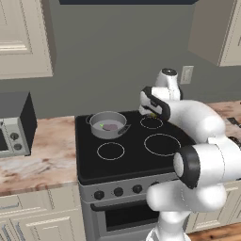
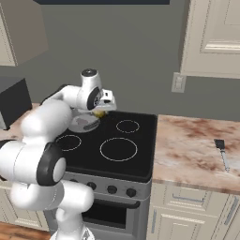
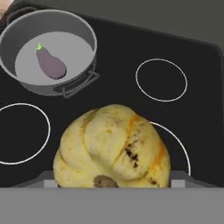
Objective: Put the eggplant and squash in the pot. Retrieve the spatula and lightly stir the vegetables in the pot.
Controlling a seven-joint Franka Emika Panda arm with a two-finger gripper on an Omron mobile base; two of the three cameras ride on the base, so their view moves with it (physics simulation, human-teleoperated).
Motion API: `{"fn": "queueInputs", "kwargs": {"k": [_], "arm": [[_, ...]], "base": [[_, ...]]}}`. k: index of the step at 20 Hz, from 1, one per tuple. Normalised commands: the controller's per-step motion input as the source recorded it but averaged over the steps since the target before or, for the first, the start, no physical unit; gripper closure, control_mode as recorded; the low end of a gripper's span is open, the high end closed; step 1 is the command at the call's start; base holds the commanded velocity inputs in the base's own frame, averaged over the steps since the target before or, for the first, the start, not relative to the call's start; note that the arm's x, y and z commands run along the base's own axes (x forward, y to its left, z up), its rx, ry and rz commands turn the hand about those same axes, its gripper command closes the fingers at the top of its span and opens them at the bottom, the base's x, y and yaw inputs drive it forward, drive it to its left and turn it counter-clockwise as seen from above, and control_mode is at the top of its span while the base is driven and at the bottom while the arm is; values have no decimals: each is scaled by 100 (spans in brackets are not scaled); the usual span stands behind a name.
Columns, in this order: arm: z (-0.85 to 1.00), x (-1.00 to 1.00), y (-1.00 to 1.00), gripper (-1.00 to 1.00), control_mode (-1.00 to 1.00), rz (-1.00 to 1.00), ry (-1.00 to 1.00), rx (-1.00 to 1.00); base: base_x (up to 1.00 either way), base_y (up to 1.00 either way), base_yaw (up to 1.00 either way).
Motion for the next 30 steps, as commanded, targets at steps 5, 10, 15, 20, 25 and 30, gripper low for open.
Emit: {"fn": "queueInputs", "kwargs": {"k": [5, 10, 15, 20, 25, 30], "arm": [[-20, -4, 63, 100, -100, 0, -17, 5], [-6, 0, 70, 100, -100, 2, -28, 7], [0, 0, 79, 100, -100, 3, -12, 3], [14, -4, 19, 100, -100, 3, -1, 0], [0, -1, 0, 100, -100, 0, 23, -1], [-9, 0, 0, 100, -100, 0, 25, 0]], "base": [[0, 0, 0], [0, 0, 0], [0, 0, 0], [0, 0, 0], [0, 0, 0], [0, 0, 0]]}}
